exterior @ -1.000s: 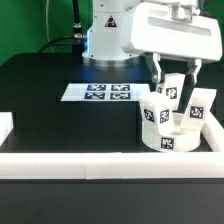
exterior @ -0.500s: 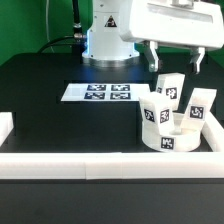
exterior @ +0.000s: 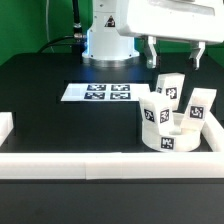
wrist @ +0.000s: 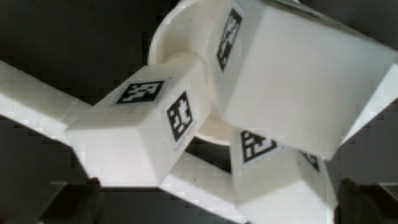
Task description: Assemble stool
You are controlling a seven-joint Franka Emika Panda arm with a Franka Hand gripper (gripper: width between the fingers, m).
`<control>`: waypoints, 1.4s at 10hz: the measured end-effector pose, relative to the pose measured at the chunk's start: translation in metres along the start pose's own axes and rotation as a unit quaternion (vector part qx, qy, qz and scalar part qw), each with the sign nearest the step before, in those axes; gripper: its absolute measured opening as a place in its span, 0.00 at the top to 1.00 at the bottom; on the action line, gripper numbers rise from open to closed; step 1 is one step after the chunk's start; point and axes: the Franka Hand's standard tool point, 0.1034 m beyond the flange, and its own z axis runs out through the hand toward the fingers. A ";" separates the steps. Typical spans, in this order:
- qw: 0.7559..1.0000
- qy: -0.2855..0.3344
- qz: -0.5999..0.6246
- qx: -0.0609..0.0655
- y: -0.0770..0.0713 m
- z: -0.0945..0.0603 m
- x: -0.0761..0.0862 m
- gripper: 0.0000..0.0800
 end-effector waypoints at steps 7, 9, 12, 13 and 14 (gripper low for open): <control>0.988 -0.129 0.069 0.044 -0.016 0.003 -0.008 0.19; 0.991 -0.116 0.050 0.043 -0.018 0.006 -0.011 0.19; 0.990 -0.111 -0.068 0.052 -0.023 0.007 -0.013 0.19; 0.985 -0.104 -0.126 0.052 -0.027 0.008 -0.012 0.19; 0.975 -0.094 -0.194 0.050 -0.028 0.009 -0.012 0.19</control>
Offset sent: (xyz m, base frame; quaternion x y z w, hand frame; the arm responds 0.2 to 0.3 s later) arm 0.0000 0.0000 0.0000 0.0000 -0.1938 0.0000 0.9810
